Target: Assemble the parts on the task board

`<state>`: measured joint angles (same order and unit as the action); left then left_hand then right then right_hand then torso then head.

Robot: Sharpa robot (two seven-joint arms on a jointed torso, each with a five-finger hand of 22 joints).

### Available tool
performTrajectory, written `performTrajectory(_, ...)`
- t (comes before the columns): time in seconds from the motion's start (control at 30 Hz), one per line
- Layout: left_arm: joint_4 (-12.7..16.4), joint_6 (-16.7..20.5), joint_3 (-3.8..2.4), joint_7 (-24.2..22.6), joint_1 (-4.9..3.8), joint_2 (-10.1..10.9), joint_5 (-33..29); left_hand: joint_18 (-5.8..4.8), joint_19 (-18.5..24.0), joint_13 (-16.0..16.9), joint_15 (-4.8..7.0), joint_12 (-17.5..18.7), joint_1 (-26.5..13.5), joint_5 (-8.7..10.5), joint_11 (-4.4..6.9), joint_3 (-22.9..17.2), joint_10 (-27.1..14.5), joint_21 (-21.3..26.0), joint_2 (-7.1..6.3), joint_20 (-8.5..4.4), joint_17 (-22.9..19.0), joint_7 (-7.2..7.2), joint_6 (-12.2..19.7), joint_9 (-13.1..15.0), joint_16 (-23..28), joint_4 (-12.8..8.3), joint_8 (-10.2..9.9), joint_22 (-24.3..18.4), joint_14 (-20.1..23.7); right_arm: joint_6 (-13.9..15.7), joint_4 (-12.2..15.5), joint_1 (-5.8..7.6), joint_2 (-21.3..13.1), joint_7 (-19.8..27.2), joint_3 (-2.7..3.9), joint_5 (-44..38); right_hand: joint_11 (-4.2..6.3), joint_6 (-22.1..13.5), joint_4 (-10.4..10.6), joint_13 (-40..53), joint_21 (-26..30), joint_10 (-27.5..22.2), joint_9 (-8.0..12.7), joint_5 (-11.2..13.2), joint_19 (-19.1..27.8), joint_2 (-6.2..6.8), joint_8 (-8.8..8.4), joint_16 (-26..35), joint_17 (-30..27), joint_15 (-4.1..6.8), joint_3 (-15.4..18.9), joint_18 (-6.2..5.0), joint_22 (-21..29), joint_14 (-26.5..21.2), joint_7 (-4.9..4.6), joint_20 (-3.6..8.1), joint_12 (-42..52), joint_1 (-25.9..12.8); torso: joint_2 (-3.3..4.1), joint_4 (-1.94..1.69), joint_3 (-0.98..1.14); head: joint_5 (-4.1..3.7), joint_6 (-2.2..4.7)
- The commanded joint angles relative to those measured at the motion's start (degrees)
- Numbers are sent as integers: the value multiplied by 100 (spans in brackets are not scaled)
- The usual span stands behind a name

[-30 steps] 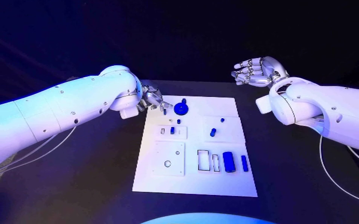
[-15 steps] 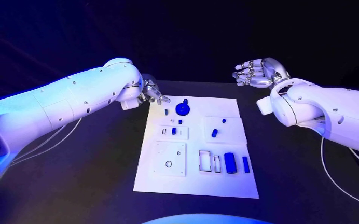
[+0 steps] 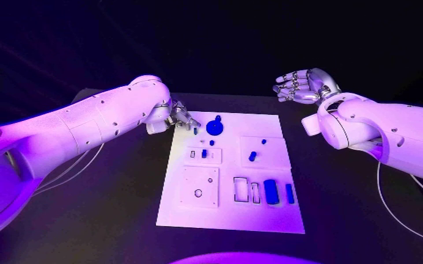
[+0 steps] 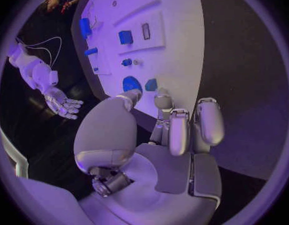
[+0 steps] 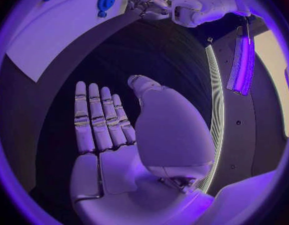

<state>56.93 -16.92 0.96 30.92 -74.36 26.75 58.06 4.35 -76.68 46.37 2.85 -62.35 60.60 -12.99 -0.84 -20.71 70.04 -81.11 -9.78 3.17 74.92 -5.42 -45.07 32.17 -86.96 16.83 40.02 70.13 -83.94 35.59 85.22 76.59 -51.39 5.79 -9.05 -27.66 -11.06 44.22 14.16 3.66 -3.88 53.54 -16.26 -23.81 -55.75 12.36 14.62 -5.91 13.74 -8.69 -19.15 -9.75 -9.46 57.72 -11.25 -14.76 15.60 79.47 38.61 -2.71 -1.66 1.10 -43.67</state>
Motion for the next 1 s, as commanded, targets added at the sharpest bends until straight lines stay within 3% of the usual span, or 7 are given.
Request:
performTrajectory(0.03, -86, -160, 8, -60, 23, -67, -146, 10, -6, 5, -50, -18, -14, -9, -32, 29, -2, 1, 50, 38, 937, -10, -13, -5, -15, -5, -17, 5, -435, -97, -1, -4, 11, 65, 1, -62, -21, 35, -37, -6, 10, 18, 9, -27, 30, -19, -20, 29, -8, -6, -4, -73, 9, 2, -368, -5, -35, -24, 16, 6, 3, 5, 4)
performTrajectory(0.63, -187, 12, 35, -76, 75, -139, -259, 7, -23, 27, -42, -51, 30, -24, -17, 49, 12, -12, 138, 49, 956, 11, -92, 4, -28, -22, 13, 29, -443, -112, -34, -18, 54, 61, 1, -59, -21, 35, -37, -6, 10, 18, 9, -27, 30, -19, -20, 29, -8, -6, -4, -73, 9, 2, -368, -5, -35, -24, 5, 4, 3, 6, -17)
performTrajectory(0.83, -182, 55, 35, -81, 76, -144, -312, 8, -28, 44, -18, -80, 241, -44, 14, -7, 22, -16, 298, 44, 971, 48, -169, 39, -37, -46, 81, 38, -448, -124, -41, -21, 60, 55, 1, -59, -21, 36, -41, -6, 8, 22, 14, -49, 29, -24, -22, 37, -18, -7, -11, -73, 22, 6, -368, -6, -46, -25, 2, -1, 0, 3, -27)
performTrajectory(1.0, -172, 203, 35, -125, 76, -144, -411, 9, -24, 20, 49, -76, 795, -48, 94, -301, 4, -14, 480, 2, 972, 139, -199, 212, -38, -190, 294, 41, -449, -136, -53, -24, 69, 48, 1, -59, -21, 36, -41, -6, 8, 22, 14, -49, 29, -24, -22, 37, -18, -7, -11, -73, 22, 6, -368, -6, -46, -25, 0, 0, -1, 10, -33)
